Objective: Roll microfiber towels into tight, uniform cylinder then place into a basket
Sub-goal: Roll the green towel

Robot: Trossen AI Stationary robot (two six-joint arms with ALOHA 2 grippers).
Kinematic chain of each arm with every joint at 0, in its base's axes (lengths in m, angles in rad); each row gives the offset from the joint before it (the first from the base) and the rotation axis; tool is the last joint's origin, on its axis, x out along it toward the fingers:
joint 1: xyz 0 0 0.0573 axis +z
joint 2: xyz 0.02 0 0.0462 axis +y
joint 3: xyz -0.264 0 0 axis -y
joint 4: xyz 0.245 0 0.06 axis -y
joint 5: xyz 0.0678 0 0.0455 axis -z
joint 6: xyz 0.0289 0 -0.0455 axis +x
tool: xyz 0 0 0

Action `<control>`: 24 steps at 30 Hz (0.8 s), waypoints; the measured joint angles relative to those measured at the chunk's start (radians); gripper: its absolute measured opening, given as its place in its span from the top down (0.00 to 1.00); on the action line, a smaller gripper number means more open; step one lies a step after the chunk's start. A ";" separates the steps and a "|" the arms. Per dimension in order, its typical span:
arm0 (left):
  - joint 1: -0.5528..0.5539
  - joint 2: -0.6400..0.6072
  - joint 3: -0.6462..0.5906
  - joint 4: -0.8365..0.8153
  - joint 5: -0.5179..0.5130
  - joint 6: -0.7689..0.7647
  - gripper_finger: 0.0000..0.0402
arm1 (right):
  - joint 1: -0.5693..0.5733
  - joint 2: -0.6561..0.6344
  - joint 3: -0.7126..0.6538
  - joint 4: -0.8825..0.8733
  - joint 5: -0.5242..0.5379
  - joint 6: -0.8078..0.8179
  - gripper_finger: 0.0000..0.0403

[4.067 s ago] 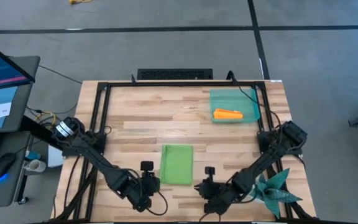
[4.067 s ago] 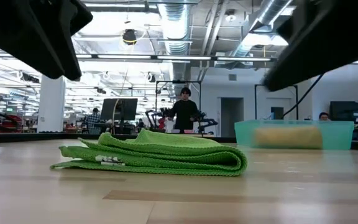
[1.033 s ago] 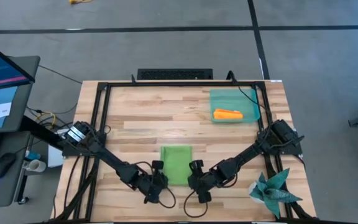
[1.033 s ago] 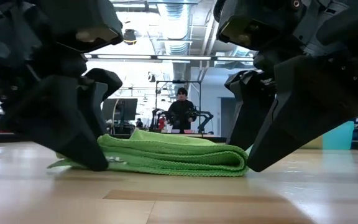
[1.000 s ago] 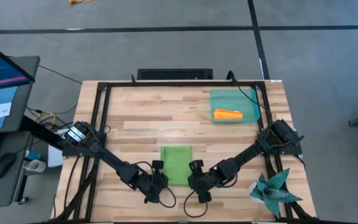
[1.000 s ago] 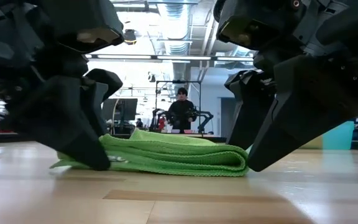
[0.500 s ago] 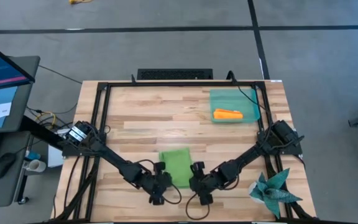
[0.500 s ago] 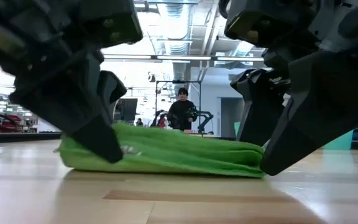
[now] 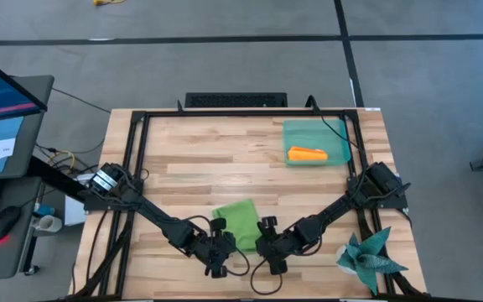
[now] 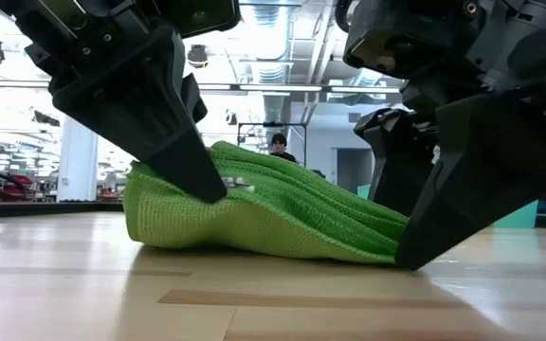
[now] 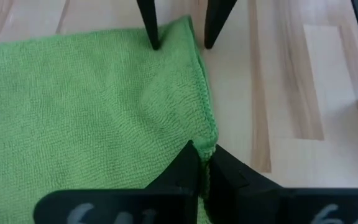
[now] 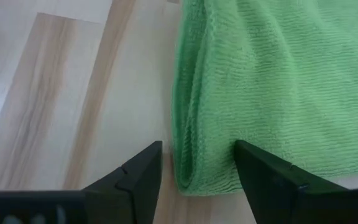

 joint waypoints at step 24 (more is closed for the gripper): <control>0.000 -0.011 0.008 -0.083 0.254 -0.158 0.99 | 0.000 -0.008 0.088 -0.013 -0.278 0.198 0.95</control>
